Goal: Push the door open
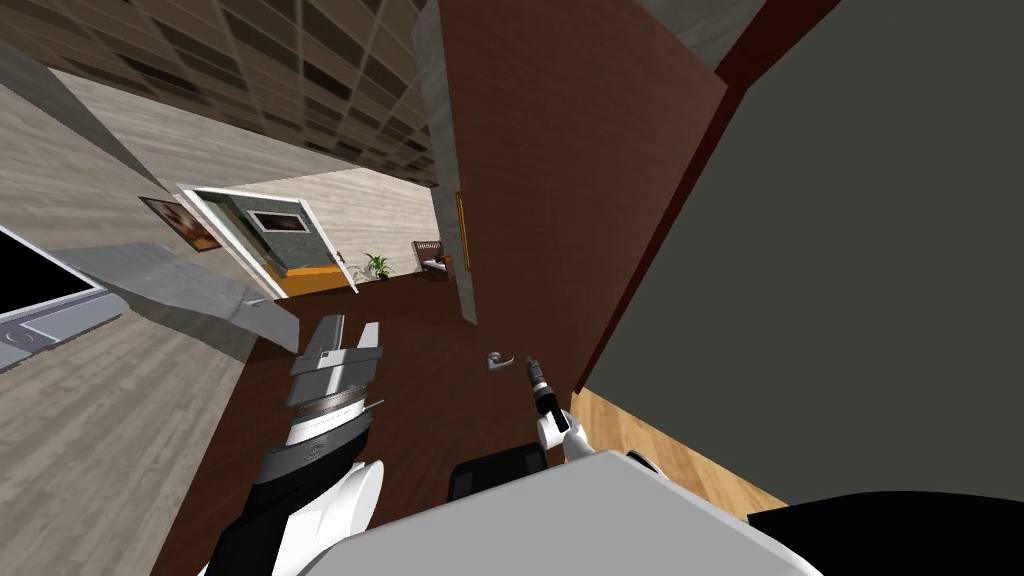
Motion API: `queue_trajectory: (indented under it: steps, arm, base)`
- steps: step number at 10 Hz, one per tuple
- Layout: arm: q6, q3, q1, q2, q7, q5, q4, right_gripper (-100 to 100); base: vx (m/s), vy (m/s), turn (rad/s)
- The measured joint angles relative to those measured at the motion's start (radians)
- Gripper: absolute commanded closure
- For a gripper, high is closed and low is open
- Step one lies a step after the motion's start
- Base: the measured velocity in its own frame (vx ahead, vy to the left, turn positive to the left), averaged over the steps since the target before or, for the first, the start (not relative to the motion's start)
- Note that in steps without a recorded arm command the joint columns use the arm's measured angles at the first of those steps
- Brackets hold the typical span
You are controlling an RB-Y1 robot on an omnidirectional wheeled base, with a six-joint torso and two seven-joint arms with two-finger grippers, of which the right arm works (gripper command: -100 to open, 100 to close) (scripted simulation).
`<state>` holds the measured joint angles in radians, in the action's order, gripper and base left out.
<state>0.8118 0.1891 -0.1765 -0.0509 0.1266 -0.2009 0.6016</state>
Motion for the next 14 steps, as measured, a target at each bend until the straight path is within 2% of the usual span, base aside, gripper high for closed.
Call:
queue_trajectory:
  steps: [2, 3, 4, 6, 7, 8, 10, 11, 12, 14]
  arm:
    - [0.009, 0.032, -0.020, 0.007, 0.006, -0.018, -0.028, -100]
    - [0.004, 0.048, -0.024, 0.023, 0.016, -0.028, -0.024, -100]
    - [-0.006, 0.067, -0.013, 0.035, 0.024, -0.035, -0.004, -100]
    - [0.014, 0.085, -0.034, 0.050, 0.017, -0.044, -0.046, -100]
    - [0.034, 0.091, -0.054, 0.071, 0.018, -0.050, -0.088, -100]
    - [0.036, 0.094, -0.055, 0.077, 0.020, -0.052, -0.086, -100]
    - [0.013, 0.102, -0.033, 0.084, 0.028, -0.053, -0.041, -100]
    - [0.026, 0.104, -0.053, 0.093, 0.025, -0.056, -0.078, -100]
    - [0.029, 0.106, -0.050, 0.098, 0.026, -0.057, -0.074, -100]
    - [0.027, 0.105, -0.051, 0.094, 0.027, -0.059, -0.074, -100]
  base:
    - [-0.228, -0.051, -0.107]
    - [-0.215, -0.014, -0.092]
    - [-0.142, 0.033, -0.032]
    - [-0.137, 0.095, -0.046]
    - [-0.092, 0.088, -0.013]
    - [-0.020, 0.053, 0.000]
    - [-0.072, 0.140, -0.023]
    - [-0.097, 0.181, -0.003]
    - [-0.040, 0.089, -0.012]
    - [0.076, -0.132, 0.030]
